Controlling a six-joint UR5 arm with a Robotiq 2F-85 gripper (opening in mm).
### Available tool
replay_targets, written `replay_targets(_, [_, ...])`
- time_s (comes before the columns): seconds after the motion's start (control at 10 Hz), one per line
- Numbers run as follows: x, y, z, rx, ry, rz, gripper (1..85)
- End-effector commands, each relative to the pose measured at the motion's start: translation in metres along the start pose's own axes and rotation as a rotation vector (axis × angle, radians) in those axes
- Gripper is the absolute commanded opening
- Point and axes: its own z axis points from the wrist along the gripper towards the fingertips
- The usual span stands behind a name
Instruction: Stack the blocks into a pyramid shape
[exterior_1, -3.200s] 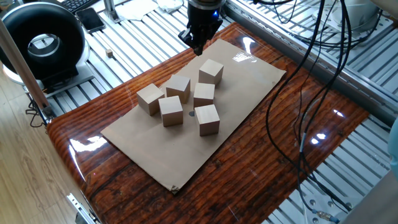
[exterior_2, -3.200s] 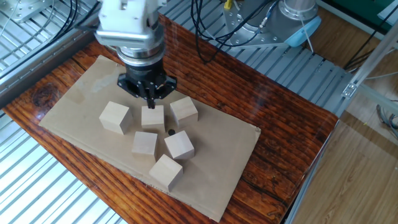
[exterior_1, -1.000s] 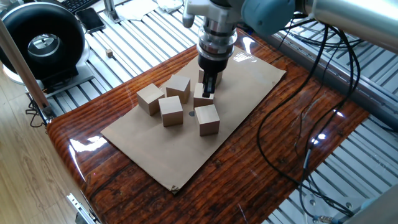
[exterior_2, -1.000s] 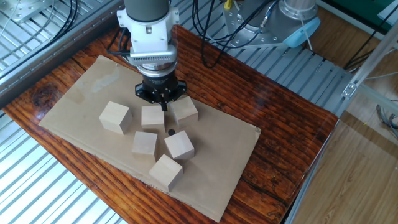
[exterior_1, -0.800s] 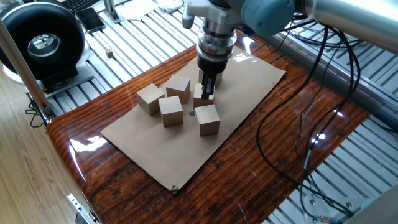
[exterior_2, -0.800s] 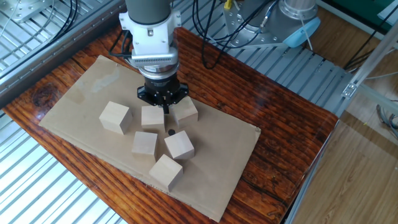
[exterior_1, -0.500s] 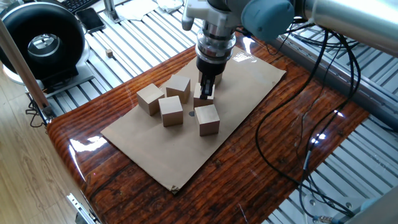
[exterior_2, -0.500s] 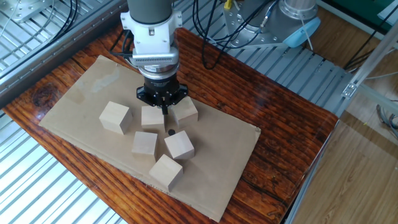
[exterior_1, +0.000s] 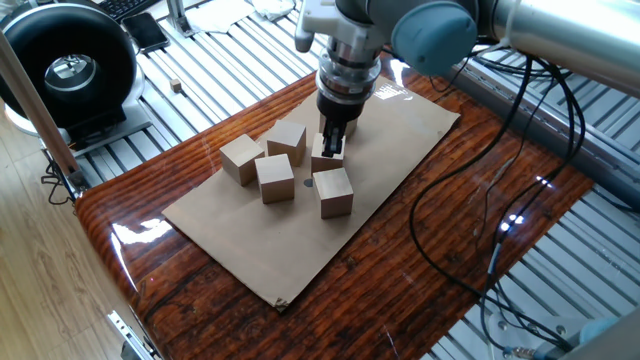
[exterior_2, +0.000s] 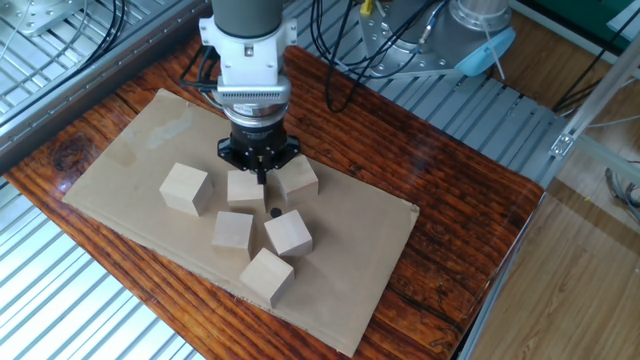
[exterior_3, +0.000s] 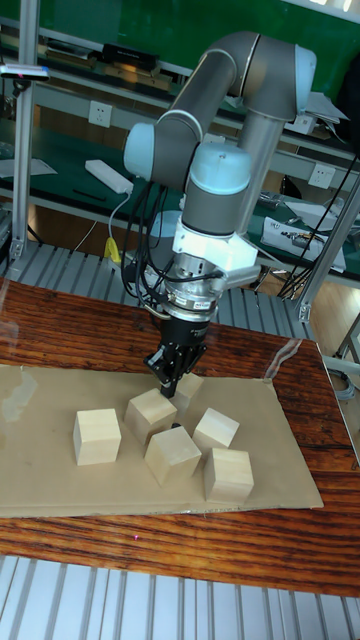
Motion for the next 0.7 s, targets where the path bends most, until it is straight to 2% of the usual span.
replay_targets(0.0, [-0.004,0.0035,-0.0007,-0.014,-0.016,0.032,1.0])
replay_targets(0.1, [-0.0051,0.0064,-0.0007,-0.025,-0.02,0.038,1.0])
replay_targets(0.3, [-0.0025,0.0029,-0.0007,-0.012,-0.01,0.033,1.0])
replay_targets(0.6, [-0.0031,0.0029,-0.0015,-0.012,-0.012,0.031,1.0])
